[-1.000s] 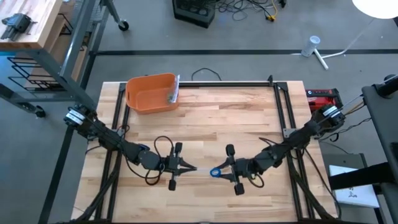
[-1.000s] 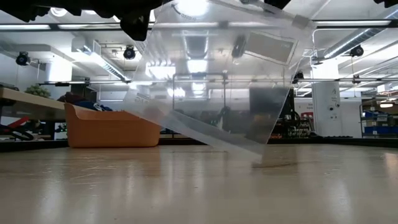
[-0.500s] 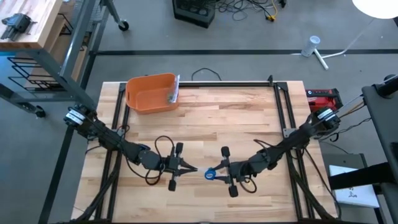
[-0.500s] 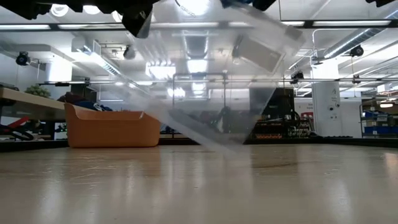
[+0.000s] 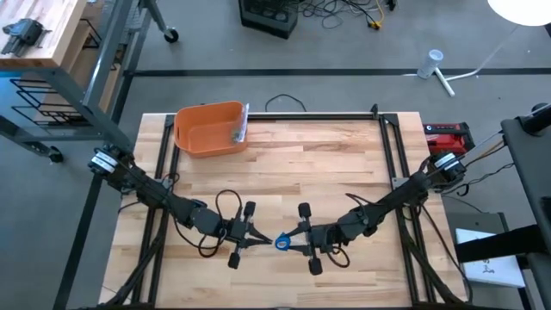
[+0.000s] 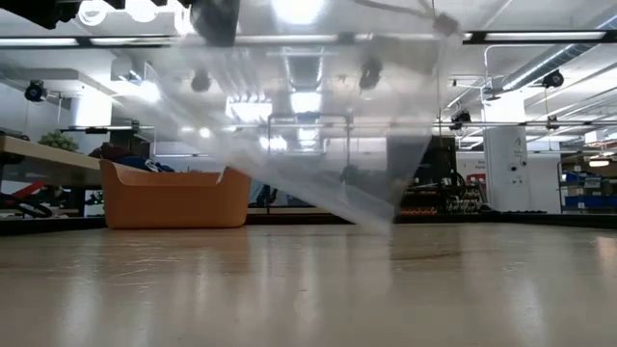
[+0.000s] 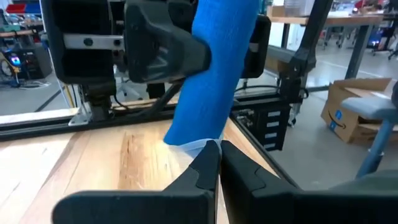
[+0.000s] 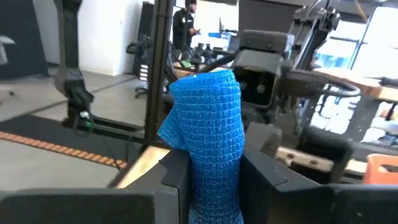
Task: Roll bandage
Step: Put the blue bandage into the transparent zip bag, then close the transparent zip bag
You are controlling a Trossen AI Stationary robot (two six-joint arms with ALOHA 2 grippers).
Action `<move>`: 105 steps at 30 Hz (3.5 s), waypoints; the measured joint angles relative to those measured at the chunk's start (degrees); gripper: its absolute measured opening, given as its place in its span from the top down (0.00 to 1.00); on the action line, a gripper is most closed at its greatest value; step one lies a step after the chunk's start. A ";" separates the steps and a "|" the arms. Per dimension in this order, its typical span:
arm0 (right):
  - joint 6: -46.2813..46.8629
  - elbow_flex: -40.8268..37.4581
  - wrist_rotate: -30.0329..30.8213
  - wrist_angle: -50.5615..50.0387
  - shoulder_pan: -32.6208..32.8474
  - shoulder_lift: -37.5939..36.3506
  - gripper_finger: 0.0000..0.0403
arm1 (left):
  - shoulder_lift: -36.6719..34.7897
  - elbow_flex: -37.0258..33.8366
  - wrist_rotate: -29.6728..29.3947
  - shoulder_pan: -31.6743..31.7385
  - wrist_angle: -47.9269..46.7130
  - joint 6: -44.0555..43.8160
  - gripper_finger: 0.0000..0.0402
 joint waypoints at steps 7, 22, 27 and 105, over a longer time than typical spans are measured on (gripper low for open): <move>6.18 -1.29 0.94 0.09 0.12 0.07 0.81 | 0.02 0.00 -0.22 -0.13 2.27 0.00 1.00; 10.62 -1.94 3.60 17.48 1.83 7.71 0.81 | 0.02 0.00 -0.48 -0.13 3.97 0.23 1.00; 6.91 -1.94 3.79 25.41 2.38 11.34 0.79 | 0.02 0.00 -0.45 -0.24 4.77 0.22 1.00; -2.22 17.85 15.53 -34.14 5.55 -9.47 0.53 | -13.92 5.57 -13.91 0.50 9.39 7.67 1.00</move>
